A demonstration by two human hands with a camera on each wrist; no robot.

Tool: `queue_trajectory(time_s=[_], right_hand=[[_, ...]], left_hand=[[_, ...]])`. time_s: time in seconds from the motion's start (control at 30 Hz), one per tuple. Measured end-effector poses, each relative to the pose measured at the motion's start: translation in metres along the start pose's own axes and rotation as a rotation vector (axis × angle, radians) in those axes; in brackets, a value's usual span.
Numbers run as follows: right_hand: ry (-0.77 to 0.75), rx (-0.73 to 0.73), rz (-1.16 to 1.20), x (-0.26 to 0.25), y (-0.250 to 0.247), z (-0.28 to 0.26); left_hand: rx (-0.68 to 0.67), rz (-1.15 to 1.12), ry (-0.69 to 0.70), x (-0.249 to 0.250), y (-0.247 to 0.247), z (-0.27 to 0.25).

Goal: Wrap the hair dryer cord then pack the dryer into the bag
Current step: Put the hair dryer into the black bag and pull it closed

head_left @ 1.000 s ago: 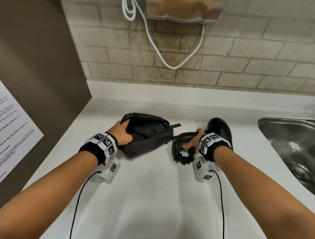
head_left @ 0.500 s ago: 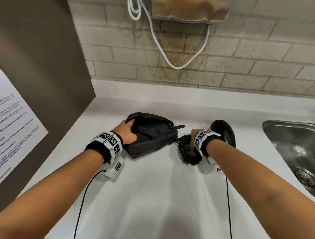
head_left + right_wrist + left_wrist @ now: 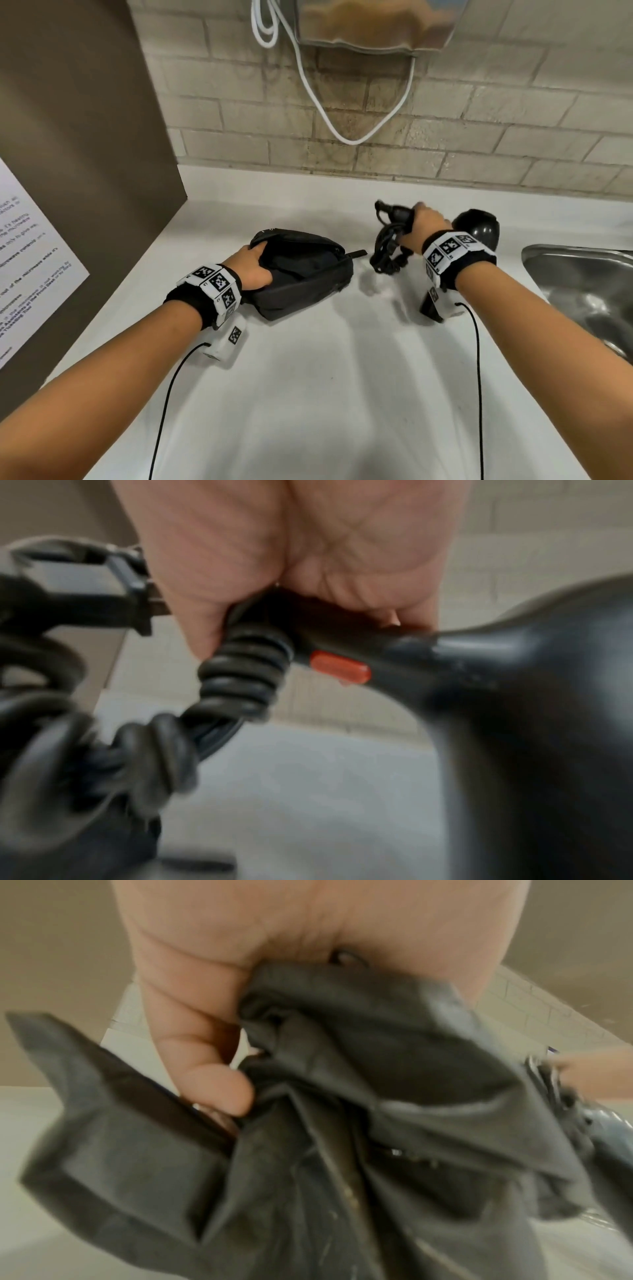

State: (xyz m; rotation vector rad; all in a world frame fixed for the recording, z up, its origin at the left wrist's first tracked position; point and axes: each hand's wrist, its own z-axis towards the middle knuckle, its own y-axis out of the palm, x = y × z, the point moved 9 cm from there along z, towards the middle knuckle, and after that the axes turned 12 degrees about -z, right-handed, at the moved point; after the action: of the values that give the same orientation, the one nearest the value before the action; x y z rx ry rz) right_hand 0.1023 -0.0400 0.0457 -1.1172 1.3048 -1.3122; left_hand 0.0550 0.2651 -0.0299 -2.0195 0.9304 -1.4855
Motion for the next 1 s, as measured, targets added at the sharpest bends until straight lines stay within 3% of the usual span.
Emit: queue_trajectory(time_s=[0.13,0.37,0.63,0.8,0.93,1.0], right_hand=[[-0.004,0.228,0.408,-0.010,-0.056,-0.012],[-0.004,0.438,0.935,-0.037,-0.100,-0.041],[0.082,0.265,1.182,-0.059,-0.034,-0.045],[0.113,0.241,1.176,-0.058,-0.014,-0.048],[0.091,0.236,1.107,-0.070,-0.006,-0.052],[0.102,0.240,1.111,-0.071,-0.004,-0.052]], left_hand=[[-0.035,-0.009,0.005,0.008,0.006,-0.003],[-0.073,-0.109,-0.001,0.014,0.014,-0.007],[-0.186,-0.289,-0.031,0.018,0.022,-0.011],[-0.141,-0.331,0.054,0.015,0.015,-0.006],[-0.088,-0.369,0.200,0.031,0.006,-0.005],[-0.091,-0.427,0.189,0.033,0.004,-0.007]])
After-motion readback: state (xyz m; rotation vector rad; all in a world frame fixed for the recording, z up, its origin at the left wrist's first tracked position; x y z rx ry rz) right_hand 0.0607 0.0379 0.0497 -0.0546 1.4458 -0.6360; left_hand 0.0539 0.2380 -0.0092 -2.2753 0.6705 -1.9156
